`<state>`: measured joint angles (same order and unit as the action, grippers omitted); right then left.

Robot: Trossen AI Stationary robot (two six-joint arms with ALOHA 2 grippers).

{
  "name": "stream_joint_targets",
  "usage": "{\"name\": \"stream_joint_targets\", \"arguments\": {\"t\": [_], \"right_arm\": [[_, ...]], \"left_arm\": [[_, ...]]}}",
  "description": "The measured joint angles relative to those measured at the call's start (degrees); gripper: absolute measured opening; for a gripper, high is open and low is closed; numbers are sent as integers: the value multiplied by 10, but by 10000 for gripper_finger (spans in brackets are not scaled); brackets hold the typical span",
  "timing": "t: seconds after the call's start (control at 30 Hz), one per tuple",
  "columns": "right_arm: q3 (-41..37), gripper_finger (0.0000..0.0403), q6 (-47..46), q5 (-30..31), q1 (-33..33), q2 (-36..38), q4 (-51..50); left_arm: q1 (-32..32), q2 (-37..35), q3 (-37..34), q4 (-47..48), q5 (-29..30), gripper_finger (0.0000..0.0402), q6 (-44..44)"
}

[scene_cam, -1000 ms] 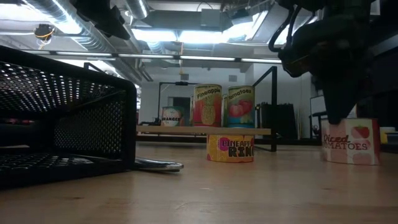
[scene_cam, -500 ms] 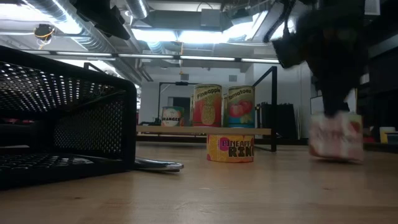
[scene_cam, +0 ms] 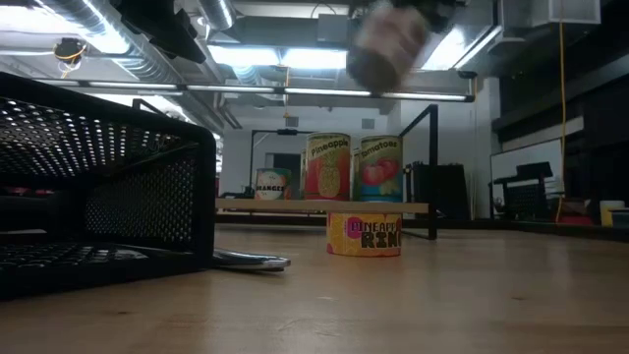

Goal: Pick and place cans onto a shelf
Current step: Put the canned diced tomatoes on the shelf

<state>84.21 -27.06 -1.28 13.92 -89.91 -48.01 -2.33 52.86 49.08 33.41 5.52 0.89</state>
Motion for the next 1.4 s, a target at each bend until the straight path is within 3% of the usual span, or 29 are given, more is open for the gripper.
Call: {"name": "stream_joint_targets", "arguments": {"t": [0.17,0.43,0.73,1.4], "right_arm": [[70,2,102,1,-54,-19,-4],[261,4,300,-6,-119,-144,-77],[450,6,389,-8,-165,-296,-171],[457,8,426,-9,-226,-434,-166]], "left_arm": [[0,0,0,0,0,66,0],[0,0,0,0,0,66,1],[0,0,0,0,0,66,0],[0,0,0,5,0,66,0]]}}
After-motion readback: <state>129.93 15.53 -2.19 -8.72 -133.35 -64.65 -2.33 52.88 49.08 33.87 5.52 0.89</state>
